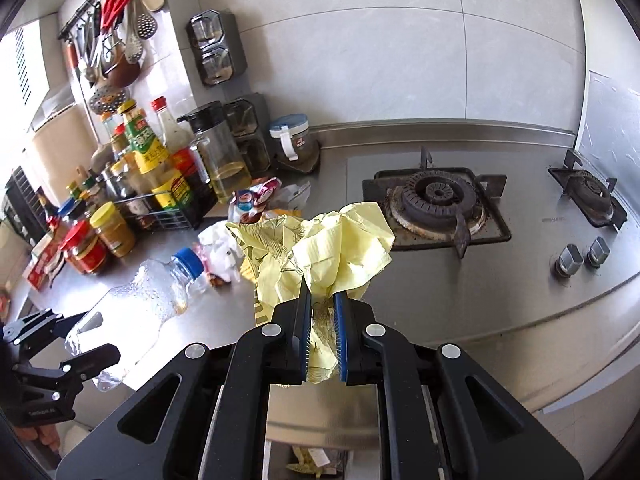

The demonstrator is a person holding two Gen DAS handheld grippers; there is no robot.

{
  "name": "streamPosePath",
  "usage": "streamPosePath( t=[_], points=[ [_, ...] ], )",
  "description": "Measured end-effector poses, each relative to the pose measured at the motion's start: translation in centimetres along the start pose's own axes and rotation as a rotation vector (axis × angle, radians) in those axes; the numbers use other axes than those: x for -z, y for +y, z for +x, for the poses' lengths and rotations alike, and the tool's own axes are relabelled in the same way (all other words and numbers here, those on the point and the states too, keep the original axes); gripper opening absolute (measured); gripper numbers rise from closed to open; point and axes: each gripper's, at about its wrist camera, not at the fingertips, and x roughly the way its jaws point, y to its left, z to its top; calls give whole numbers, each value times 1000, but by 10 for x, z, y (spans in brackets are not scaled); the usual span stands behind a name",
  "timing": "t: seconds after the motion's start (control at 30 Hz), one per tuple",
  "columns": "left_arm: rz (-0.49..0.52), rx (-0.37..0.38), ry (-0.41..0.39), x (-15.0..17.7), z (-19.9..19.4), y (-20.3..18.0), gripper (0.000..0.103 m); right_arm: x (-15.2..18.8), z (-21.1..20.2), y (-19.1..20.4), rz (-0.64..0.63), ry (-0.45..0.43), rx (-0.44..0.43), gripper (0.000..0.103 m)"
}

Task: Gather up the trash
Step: 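Grasp the clear plastic bottle with the left tool while the right tool grasps the pale yellow crumpled paper, then carry the bottle in the left tool while the right tool carries the paper down to the bin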

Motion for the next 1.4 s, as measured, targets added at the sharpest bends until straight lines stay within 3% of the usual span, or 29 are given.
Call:
streamPosePath(
  t=[0.3,0.57,1.03,1.4],
  points=[
    [-73,9,45,86,-40,-18,57,94,-32,24,-25,110,-42,12],
    [-140,22,176,163,-23,-20,57,180,-10,27,-15,278,-41,12],
    [-314,77,428,236,133,7,57,311,120,2,-6,563,23,12],
    [-352,62,615,271,249,7,57,373,206,-12,67,677,22,12]
  ],
)
